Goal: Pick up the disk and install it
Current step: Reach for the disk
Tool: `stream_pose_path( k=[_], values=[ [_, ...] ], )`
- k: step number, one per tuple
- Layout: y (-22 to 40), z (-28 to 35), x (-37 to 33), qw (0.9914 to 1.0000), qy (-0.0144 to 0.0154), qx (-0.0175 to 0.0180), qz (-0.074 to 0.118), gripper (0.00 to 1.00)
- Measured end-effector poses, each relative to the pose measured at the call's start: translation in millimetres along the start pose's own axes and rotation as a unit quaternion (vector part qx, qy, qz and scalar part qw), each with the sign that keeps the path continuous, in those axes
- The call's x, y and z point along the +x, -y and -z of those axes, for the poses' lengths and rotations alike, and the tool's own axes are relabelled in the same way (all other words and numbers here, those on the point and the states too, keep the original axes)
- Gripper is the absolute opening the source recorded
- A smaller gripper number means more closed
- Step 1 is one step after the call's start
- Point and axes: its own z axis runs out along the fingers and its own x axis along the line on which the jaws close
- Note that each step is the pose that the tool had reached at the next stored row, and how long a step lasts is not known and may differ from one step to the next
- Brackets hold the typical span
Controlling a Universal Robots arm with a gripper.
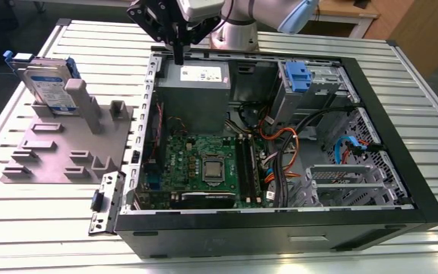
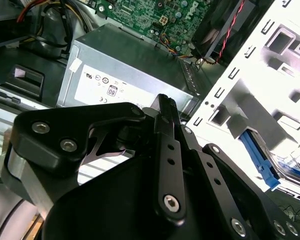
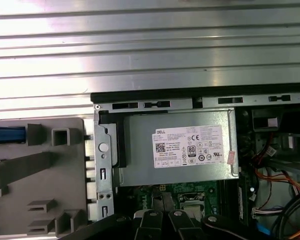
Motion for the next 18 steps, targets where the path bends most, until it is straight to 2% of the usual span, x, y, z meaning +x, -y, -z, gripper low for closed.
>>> stream_pose_path(
  k=[18],
  values=[
    [0.6,-3.9,5.4,1.0,0.0,0.0,0.0,0.11]
  ],
)
